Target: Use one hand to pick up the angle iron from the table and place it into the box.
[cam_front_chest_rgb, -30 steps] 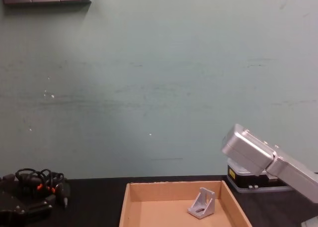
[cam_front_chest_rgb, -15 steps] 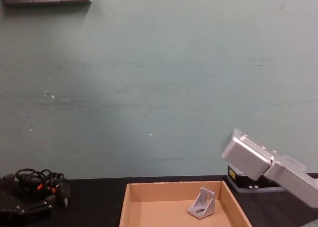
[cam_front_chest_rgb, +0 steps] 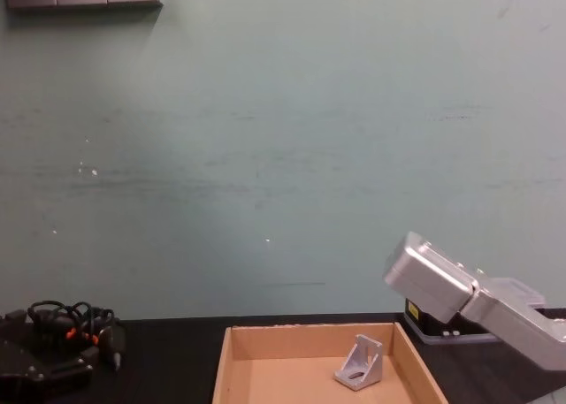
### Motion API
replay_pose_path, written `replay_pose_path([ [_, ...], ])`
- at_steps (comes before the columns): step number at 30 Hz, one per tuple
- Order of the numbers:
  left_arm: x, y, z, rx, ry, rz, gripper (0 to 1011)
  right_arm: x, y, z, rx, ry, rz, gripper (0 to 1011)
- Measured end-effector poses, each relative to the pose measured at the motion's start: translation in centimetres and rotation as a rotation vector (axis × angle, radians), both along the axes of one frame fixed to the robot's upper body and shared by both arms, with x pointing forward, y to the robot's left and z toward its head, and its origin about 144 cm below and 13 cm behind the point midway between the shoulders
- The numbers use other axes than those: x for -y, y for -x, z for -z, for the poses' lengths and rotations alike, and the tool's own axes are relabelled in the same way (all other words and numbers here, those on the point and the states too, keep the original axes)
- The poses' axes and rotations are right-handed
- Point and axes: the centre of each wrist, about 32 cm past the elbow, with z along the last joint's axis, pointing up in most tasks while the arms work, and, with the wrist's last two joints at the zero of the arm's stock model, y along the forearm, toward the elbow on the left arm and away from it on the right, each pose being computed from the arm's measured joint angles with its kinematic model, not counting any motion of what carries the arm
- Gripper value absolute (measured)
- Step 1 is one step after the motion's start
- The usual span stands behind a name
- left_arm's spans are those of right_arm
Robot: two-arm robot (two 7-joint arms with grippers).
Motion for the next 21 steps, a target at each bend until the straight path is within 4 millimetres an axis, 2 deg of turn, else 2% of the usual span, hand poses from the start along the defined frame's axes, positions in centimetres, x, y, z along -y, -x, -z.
replay_pose_path([
  [3, 0.00, 0.00, 0.00, 0.000, 0.000, 0.000, 1011, -0.05, 0.01, 0.05, -0.001, 0.003, 0.005, 838],
  [13, 0.00, 0.00, 0.00, 0.000, 0.000, 0.000, 1012, 0.00, 0.09, 0.10, 0.000, 0.006, 0.012, 550],
  [21, 0.00, 0.00, 0.00, 0.000, 0.000, 0.000, 1012, -0.04, 0.18, 0.11, 0.001, 0.007, 0.013, 544],
])
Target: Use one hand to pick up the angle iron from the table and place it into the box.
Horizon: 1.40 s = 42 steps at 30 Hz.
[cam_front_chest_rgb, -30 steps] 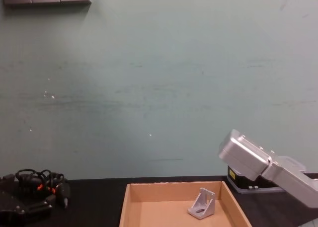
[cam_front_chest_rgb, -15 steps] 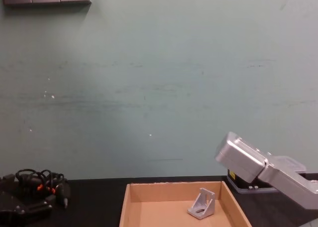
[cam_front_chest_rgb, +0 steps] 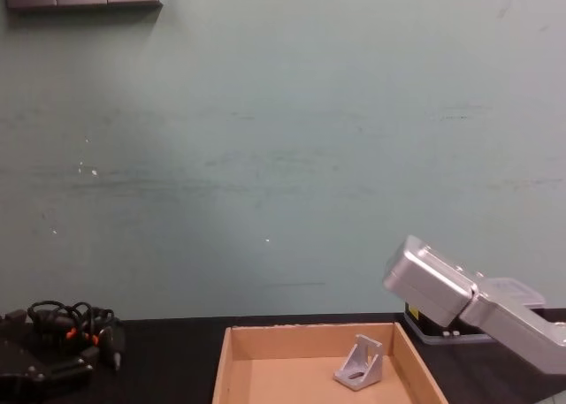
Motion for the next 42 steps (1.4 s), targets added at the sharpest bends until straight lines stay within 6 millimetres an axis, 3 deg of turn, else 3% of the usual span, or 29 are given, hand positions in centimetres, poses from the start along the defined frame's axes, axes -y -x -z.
replay_pose_path([
  [6, 0.0, 0.0, 0.0, 0.000, 0.000, 0.000, 1011, 0.1, 0.3, -0.6, 0.017, -0.007, -0.004, 543],
  [13, 0.0, 0.0, 0.0, 0.000, 0.000, 0.000, 1011, 0.7, 1.0, -3.5, 0.096, -0.058, 0.014, 543],
  [21, 0.0, 0.0, 0.0, 0.000, 0.000, 0.000, 1011, 1.8, 0.6, -6.3, 0.219, -0.121, 0.200, 543],
  [29, 0.0, 0.0, 0.0, 0.000, 0.000, 0.000, 1011, 1.1, -1.6, -5.8, 0.228, -0.107, 0.294, 544],
  [42, 0.0, 0.0, 0.0, 0.000, 0.000, 0.000, 1011, -1.9, -6.1, -2.7, 0.177, -0.038, 0.333, 543],
])
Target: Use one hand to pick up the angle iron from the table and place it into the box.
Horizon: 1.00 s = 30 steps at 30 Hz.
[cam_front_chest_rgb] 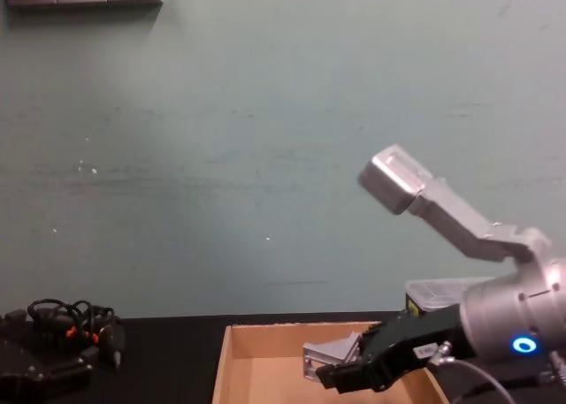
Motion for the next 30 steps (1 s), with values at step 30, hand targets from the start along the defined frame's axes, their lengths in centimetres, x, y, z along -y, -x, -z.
replay_pose_path([
  [30, 0.0, 0.0, 0.0, 0.000, 0.000, 0.000, 1011, -1.3, -2.4, 1.1, -0.036, 0.003, 0.045, 800],
])
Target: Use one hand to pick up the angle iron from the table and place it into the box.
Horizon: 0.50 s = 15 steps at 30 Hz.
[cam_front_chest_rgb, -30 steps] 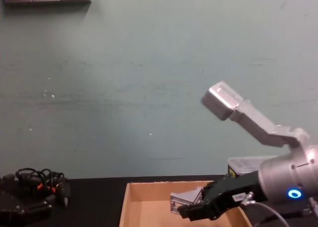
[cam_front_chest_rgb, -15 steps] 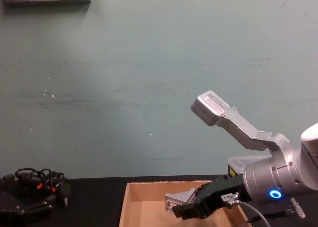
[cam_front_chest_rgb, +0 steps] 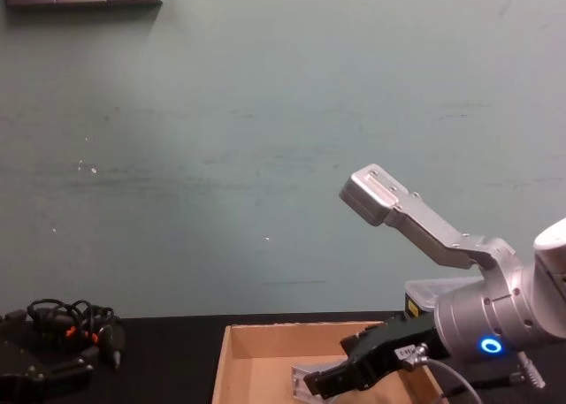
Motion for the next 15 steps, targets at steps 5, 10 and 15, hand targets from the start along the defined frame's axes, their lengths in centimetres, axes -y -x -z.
replay_pose_path([
  [5, 0.0, 0.0, 0.0, 0.000, 0.000, 0.000, 1011, 0.3, 0.2, -0.2, 0.006, -0.014, 0.002, 947],
  [10, 0.0, 0.0, 0.0, 0.000, 0.000, 0.000, 1011, 1.0, 0.9, -0.8, 0.026, -0.047, 0.002, 1002],
  [15, 0.0, 0.0, 0.0, 0.000, 0.000, 0.000, 1011, 2.1, 2.0, -1.1, 0.040, -0.074, -0.003, 1003],
])
